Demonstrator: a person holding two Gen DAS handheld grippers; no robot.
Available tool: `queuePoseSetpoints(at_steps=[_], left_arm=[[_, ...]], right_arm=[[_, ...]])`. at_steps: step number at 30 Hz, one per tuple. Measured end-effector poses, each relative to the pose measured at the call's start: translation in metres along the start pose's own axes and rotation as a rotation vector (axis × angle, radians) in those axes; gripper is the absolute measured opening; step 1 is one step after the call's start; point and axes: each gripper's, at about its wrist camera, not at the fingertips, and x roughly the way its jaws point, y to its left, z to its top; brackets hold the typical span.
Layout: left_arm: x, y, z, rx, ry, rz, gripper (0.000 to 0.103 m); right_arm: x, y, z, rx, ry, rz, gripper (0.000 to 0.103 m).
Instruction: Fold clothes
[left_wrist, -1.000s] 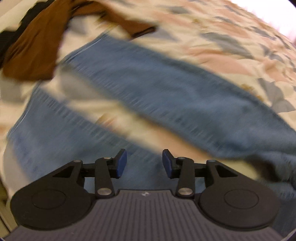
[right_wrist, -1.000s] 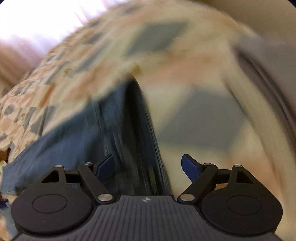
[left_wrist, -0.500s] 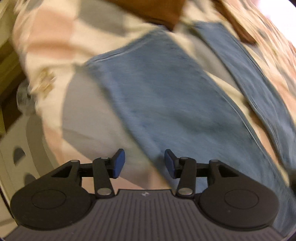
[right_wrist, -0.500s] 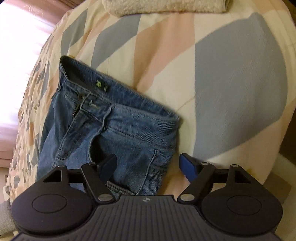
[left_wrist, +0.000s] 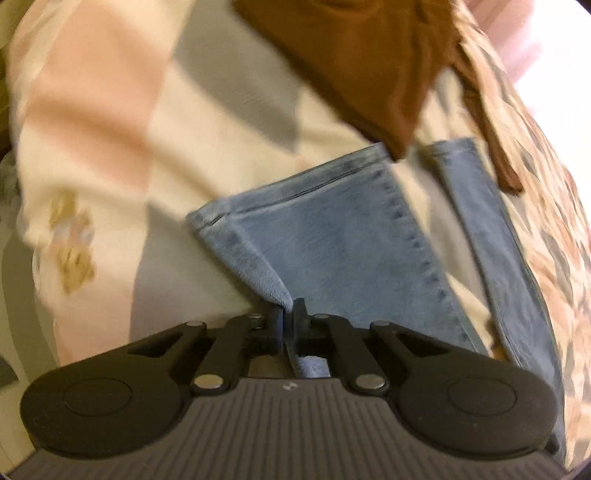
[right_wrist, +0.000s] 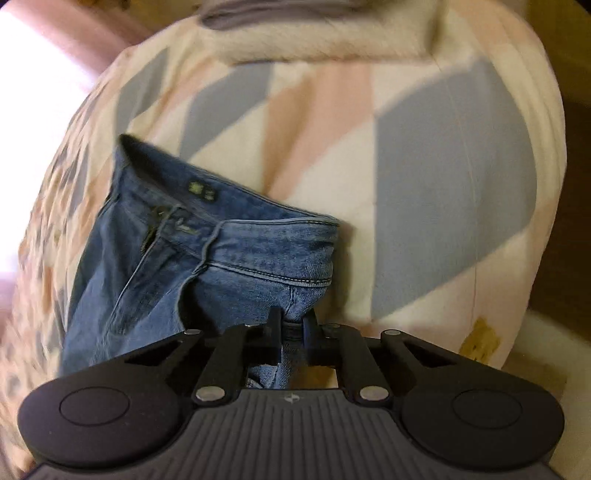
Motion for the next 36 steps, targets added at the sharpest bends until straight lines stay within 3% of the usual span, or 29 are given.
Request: queuePoseSetpoints(at_steps=[2, 5, 7, 11, 12, 13, 14, 15, 17, 20, 21, 24, 28, 30, 33, 36], left_arm=[[-0.026, -0.015, 0.0, 0.121, -0.051, -0.009, 0.002], [-0.06, -0.012, -0.004, 0.154, -0.095, -0.039, 0.004], [-0.053, -0.005, -0.013, 0.179, -0.065, 0.027, 0.005], [-0.004, -0.005, -0.034, 0.279, 0.06, 0.226, 0.01], [-0.006, -0.012, -0.036, 0.303, 0.051, 0.245, 0.01], [-0.012, -0.02, -0.036, 0.329, 0.038, 0.254, 0.015], [-0.019, -0.026, -0.036, 0.351, 0.027, 0.257, 0.027], [-0.027, -0.029, -0.036, 0.365, 0.019, 0.264, 0.032], [-0.046, -0.036, -0.035, 0.367, 0.003, 0.276, 0.029], [-0.058, -0.059, -0.03, 0.298, -0.033, 0.198, 0.029], [-0.058, -0.07, -0.028, 0.281, -0.048, 0.159, 0.029], [-0.037, -0.117, -0.028, 0.267, -0.047, 0.021, 0.036], [0.011, -0.173, -0.017, 0.229, -0.036, -0.085, 0.041], [0.027, -0.194, -0.001, 0.239, -0.052, -0.097, 0.042], [0.048, -0.221, 0.033, 0.302, -0.1, -0.071, 0.043], [0.066, -0.239, 0.064, 0.349, -0.116, -0.049, 0.047]], right_arm=[[-0.012, 0.008, 0.003, -0.034, -0.008, -0.009, 0.008], [-0.032, 0.004, 0.007, -0.038, -0.007, 0.001, 0.007], [-0.038, 0.0, 0.006, -0.048, -0.003, -0.012, 0.007], [-0.002, -0.01, -0.002, -0.031, 0.075, -0.082, 0.011], [0.005, -0.008, -0.002, -0.051, 0.094, -0.106, 0.023], [0.007, -0.002, -0.001, -0.084, 0.122, -0.13, 0.043], [0.005, 0.004, 0.0, -0.135, 0.134, -0.149, 0.049], [0.002, 0.01, 0.001, -0.19, 0.143, -0.169, 0.054], [-0.012, 0.026, 0.001, -0.318, 0.119, -0.225, 0.06], [-0.031, 0.055, 0.0, -0.468, 0.011, -0.3, 0.062], [-0.033, 0.068, 0.0, -0.509, -0.024, -0.282, 0.065], [-0.014, 0.106, 0.001, -0.568, -0.026, -0.112, 0.066], [0.028, 0.169, -0.005, -0.656, 0.045, 0.099, 0.065], [0.047, 0.206, -0.002, -0.742, 0.063, 0.189, 0.065], [0.071, 0.267, 0.002, -0.97, 0.077, 0.299, 0.067], [0.102, 0.329, 0.004, -1.181, 0.165, 0.425, 0.068]])
